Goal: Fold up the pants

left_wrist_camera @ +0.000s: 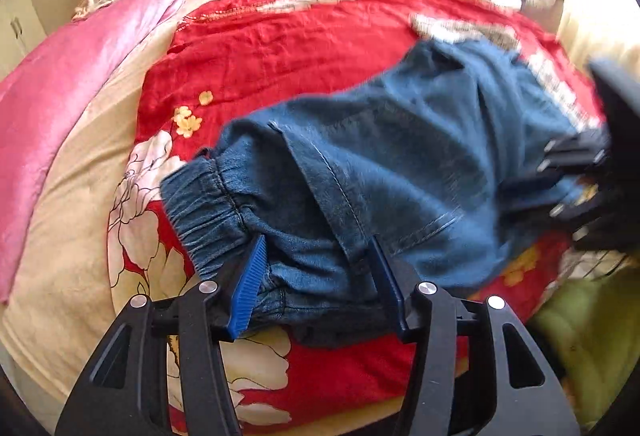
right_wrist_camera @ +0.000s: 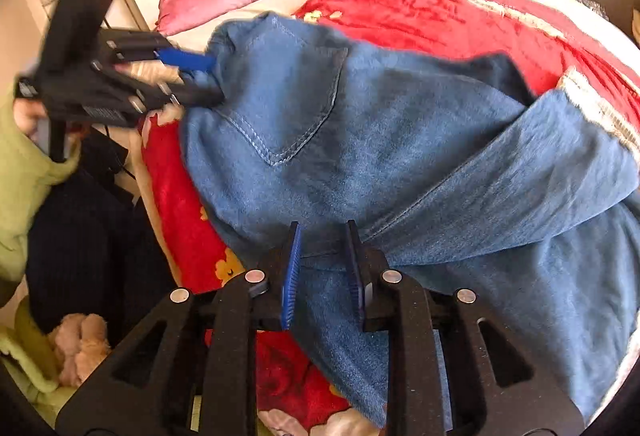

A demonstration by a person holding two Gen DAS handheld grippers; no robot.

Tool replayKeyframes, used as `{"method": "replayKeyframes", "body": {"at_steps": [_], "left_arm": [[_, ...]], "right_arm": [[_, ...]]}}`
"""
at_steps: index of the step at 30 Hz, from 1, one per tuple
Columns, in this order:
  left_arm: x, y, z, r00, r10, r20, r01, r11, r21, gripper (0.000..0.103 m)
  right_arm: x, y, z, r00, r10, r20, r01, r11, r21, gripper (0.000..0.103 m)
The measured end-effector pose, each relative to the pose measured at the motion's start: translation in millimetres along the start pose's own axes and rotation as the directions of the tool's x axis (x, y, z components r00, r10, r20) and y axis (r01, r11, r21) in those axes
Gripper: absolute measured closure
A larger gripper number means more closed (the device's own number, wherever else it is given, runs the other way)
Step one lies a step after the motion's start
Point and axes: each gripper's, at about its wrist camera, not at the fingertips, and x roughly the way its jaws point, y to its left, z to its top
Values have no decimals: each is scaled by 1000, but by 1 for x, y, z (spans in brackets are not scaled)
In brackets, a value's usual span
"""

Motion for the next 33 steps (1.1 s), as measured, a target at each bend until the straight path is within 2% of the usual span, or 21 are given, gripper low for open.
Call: {"method": "replayKeyframes", "body": {"at_steps": [3,5,7,12,16,19,22,27,33], "left_arm": [[-25,9,7,996,-45,74,49,997,-51,52],[-39,10,10,992,-50,118,59,995,-76,50],[-43,1,12,989,-65,134,75,995,-72,46],[-35,-39,26,984,-128,121,130,991,-10,43],[-28,-64,41,967,-213,138,214,977,7,42],[-22,-81,49,967,-214,136,213,977,26,36],[-11,-99,62,960,-253,120,252,967,23,36],[21,-129,62,949,-301,94,299,954,26,35],[58,-135,48,950,-309,38,310,950,-30,36]], "right_arm": [[-20,-1,4,998,27,48,-27,1000,10,87],[-42,-10,8,994,4,107,-6,1000,17,82],[-66,-27,14,985,-52,164,44,998,54,72],[-99,-74,39,961,-181,211,148,975,163,66],[-111,-111,58,950,-243,196,194,951,239,61],[-114,-134,71,947,-264,184,209,939,275,58],[-111,-152,83,942,-297,153,246,926,286,56],[-83,-176,104,953,-287,94,248,923,294,55],[-41,-192,131,958,-287,18,274,929,250,55]]}}
